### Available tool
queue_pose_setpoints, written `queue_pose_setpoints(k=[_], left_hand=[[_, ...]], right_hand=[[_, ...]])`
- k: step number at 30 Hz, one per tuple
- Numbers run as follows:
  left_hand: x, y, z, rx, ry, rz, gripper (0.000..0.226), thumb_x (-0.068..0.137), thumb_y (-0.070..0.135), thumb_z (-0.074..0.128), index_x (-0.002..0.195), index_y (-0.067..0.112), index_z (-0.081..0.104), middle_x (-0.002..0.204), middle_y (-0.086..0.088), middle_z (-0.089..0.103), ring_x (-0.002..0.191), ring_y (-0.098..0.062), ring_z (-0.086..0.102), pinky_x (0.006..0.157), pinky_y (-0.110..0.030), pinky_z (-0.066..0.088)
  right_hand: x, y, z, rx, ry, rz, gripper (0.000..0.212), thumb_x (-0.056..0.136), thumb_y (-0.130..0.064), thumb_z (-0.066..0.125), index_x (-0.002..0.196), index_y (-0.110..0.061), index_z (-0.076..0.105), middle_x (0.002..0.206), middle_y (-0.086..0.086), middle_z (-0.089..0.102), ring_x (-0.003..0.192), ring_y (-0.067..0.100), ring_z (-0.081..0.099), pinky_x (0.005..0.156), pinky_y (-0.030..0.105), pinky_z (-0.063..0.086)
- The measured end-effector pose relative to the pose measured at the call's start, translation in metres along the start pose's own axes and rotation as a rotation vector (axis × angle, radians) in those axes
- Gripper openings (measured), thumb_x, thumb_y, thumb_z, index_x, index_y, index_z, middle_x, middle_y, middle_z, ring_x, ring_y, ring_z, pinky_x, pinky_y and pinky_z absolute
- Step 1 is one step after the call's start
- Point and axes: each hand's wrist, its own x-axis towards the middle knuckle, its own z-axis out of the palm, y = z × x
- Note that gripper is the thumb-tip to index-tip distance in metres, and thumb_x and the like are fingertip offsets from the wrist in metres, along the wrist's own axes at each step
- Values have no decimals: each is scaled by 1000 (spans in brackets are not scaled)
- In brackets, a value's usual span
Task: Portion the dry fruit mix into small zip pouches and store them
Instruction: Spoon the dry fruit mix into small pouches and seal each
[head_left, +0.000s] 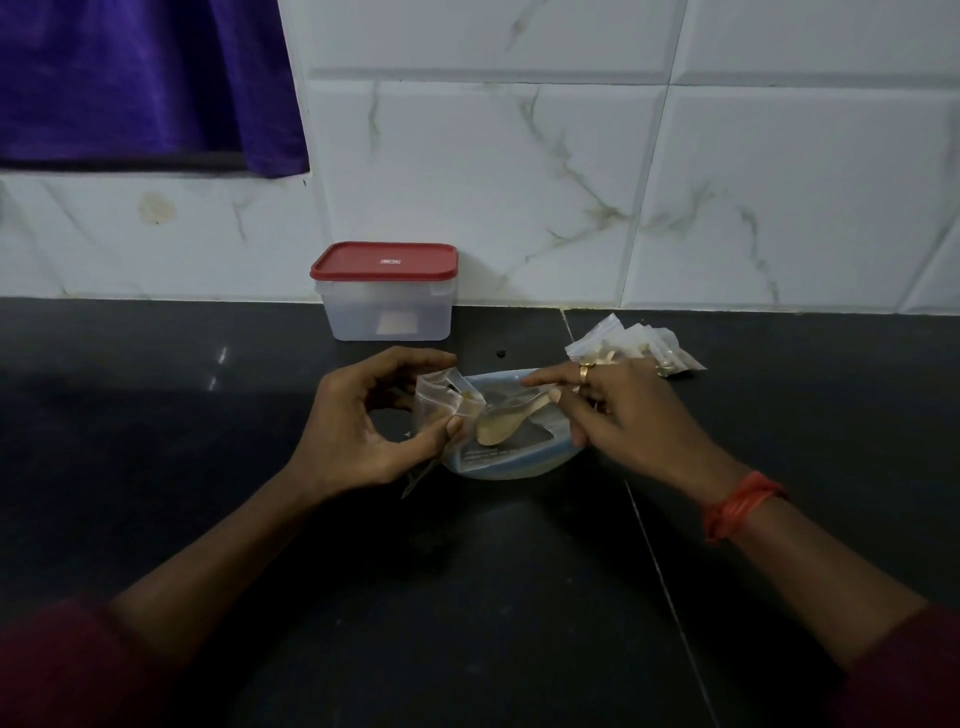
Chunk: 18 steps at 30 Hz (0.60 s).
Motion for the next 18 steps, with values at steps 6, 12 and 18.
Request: queue_pose_setpoints(k=[6, 12, 18], left_hand=[[0, 4, 4, -8, 37, 35, 56, 75, 18, 84, 126, 7, 63, 118, 3, 70, 106, -15, 70, 85, -30, 60], [0, 10, 12, -55, 15, 105, 55, 77, 22, 79, 125, 2, 62, 117, -4, 70, 108, -20, 69, 89, -34, 58], [0, 10, 16, -21, -3, 108, 60, 72, 16, 86, 126, 3, 62, 116, -1, 71, 105, -17, 70, 88, -32, 58]], right_hand=[[0, -12, -4, -303, 94, -78, 42, 90, -60, 44, 126, -47, 63, 54, -11, 52, 65, 11, 56, 74, 39, 52], [-2, -59, 9, 289, 14, -241, 26, 96, -37, 62, 120, -27, 69, 84, -7, 73, 72, 14, 70, 62, 36, 56], [-4, -52, 14, 331, 68, -164, 13, 93, -20, 70, 103, -15, 76, 82, -8, 75, 72, 8, 71, 63, 26, 58]])
